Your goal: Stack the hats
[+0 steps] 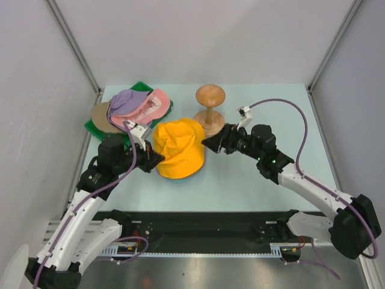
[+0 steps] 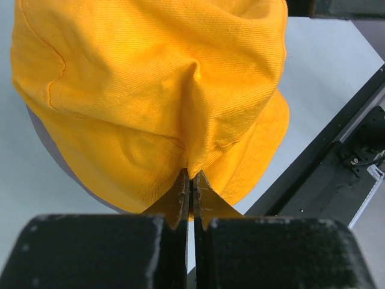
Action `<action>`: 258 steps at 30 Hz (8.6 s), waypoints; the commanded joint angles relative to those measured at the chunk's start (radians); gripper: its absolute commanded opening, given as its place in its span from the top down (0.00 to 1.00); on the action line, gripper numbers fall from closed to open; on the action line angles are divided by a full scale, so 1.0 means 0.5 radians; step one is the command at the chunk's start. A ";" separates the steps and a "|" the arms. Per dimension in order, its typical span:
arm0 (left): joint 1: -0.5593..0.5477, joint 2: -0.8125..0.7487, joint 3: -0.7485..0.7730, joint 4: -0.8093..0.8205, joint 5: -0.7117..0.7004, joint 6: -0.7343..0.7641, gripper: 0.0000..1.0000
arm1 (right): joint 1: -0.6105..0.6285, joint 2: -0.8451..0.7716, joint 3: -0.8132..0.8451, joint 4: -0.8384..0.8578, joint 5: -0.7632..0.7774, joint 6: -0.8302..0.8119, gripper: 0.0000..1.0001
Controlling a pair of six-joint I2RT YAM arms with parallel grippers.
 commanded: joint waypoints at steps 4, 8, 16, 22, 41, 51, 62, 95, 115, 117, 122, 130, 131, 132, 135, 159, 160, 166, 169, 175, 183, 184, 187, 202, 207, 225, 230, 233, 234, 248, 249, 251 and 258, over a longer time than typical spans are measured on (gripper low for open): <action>-0.016 -0.034 -0.050 0.122 -0.003 -0.131 0.99 | -0.170 0.259 0.028 0.512 -0.400 0.101 0.19; -0.016 -0.046 -0.050 0.165 -0.027 -0.156 1.00 | -0.204 0.392 0.053 0.634 -0.501 0.101 0.20; -0.016 -0.031 -0.044 0.187 -0.021 -0.159 1.00 | -0.210 0.542 0.093 0.779 -0.645 0.135 0.20; -0.016 -0.028 -0.047 0.180 -0.027 -0.156 1.00 | -0.210 0.588 0.102 0.886 -0.716 0.181 0.25; -0.016 -0.120 0.020 0.080 -0.333 -0.318 0.39 | -0.213 0.404 -0.125 0.540 -0.606 0.058 1.00; 0.008 -0.279 0.079 -0.117 -0.637 -0.395 0.00 | -0.228 0.496 -0.134 0.454 -0.480 -0.009 1.00; 0.373 -0.187 -0.219 0.014 -0.644 -0.693 0.08 | -0.253 0.659 -0.101 0.417 -0.339 -0.018 1.00; 0.625 -0.108 -0.894 1.052 -0.150 -1.248 0.60 | -0.302 0.503 0.108 0.135 -0.477 -0.193 0.49; 0.631 0.466 -0.584 1.242 -0.122 -1.064 0.63 | -0.382 0.993 0.587 0.349 -0.814 -0.224 0.31; 0.631 0.503 -0.566 1.230 -0.116 -1.049 0.63 | -0.369 1.005 0.578 0.404 -0.833 -0.197 0.31; 0.631 0.534 -0.535 1.217 -0.116 -1.024 0.63 | -0.354 1.006 0.532 0.582 -0.842 -0.083 0.34; 0.631 0.555 -0.538 1.220 -0.116 -1.021 0.64 | -0.345 1.119 0.596 0.705 -0.909 0.034 0.45; 0.631 0.558 -0.538 1.223 -0.119 -1.024 0.64 | -0.339 1.128 0.602 0.699 -0.912 0.031 0.47; 0.631 0.558 -0.535 1.224 -0.116 -1.024 0.64 | -0.336 1.137 0.608 0.687 -0.919 0.028 0.48; 0.631 0.580 -0.529 1.233 -0.113 -1.024 0.64 | -0.333 1.171 0.617 0.644 -0.900 0.015 0.71; 0.554 0.690 -0.630 1.365 -0.119 -1.082 0.68 | -0.274 1.355 0.703 -0.096 -0.351 -0.316 1.00; 0.548 0.693 -0.633 1.349 -0.143 -1.076 0.68 | -0.268 1.358 0.703 -0.120 -0.336 -0.319 1.00; 0.542 0.650 -0.636 1.205 -0.242 -1.021 0.68 | -0.265 1.361 0.700 -0.188 -0.265 -0.374 1.00; 0.542 0.586 -0.550 1.009 -0.318 -0.963 0.64 | -0.265 1.328 0.691 -0.160 -0.311 -0.365 1.00; 0.677 0.298 -0.244 0.479 -0.490 -0.767 0.29 | -0.265 1.208 0.716 -0.175 -0.360 -0.368 0.88; 0.784 0.242 -0.384 1.047 0.110 -0.858 0.20 | -0.253 1.177 0.740 -0.203 -0.406 -0.374 0.75; 0.784 0.285 -0.406 1.158 0.263 -0.907 0.20 | -0.250 1.177 0.740 -0.206 -0.412 -0.380 0.75; 0.790 0.420 -0.486 1.514 0.460 -0.993 0.19 | -0.241 1.174 0.737 -0.212 -0.418 -0.387 0.73; 0.867 0.831 -0.544 1.901 0.654 -1.073 0.26 | -0.170 1.171 0.774 -0.295 -0.342 -0.396 0.67; 0.870 0.865 -0.618 2.064 0.688 -1.135 0.26 | -0.167 1.162 0.777 -0.323 -0.320 -0.399 0.67; 0.910 0.985 -0.823 2.512 0.734 -1.423 0.69 | -0.139 1.134 0.799 -0.390 -0.262 -0.420 0.67; 0.913 0.972 -0.805 2.368 0.688 -1.359 0.92 | -0.136 1.138 0.795 -0.399 -0.256 -0.414 0.75; 0.913 0.939 -0.817 2.267 0.630 -1.316 1.00 | -0.133 1.141 0.795 -0.402 -0.274 -0.417 0.89; 0.910 0.926 -0.820 2.233 0.572 -1.297 1.00 | -0.136 1.141 0.795 -0.402 -0.277 -0.414 0.95; 0.904 0.749 -0.747 1.531 0.243 -0.951 1.00 | -0.139 1.098 0.710 -0.399 -0.277 -0.451 1.00; 0.892 0.736 -0.701 1.457 0.243 -0.929 0.99 | -0.145 1.092 0.713 -0.399 -0.283 -0.457 0.99; 0.892 0.703 -0.618 1.307 0.176 -0.834 0.77 | -0.155 1.058 0.722 -0.405 -0.290 -0.460 0.90; 0.898 0.466 -0.122 0.486 -0.293 -0.503 0.04 | -0.274 0.843 0.706 -0.528 -0.293 -0.506 0.60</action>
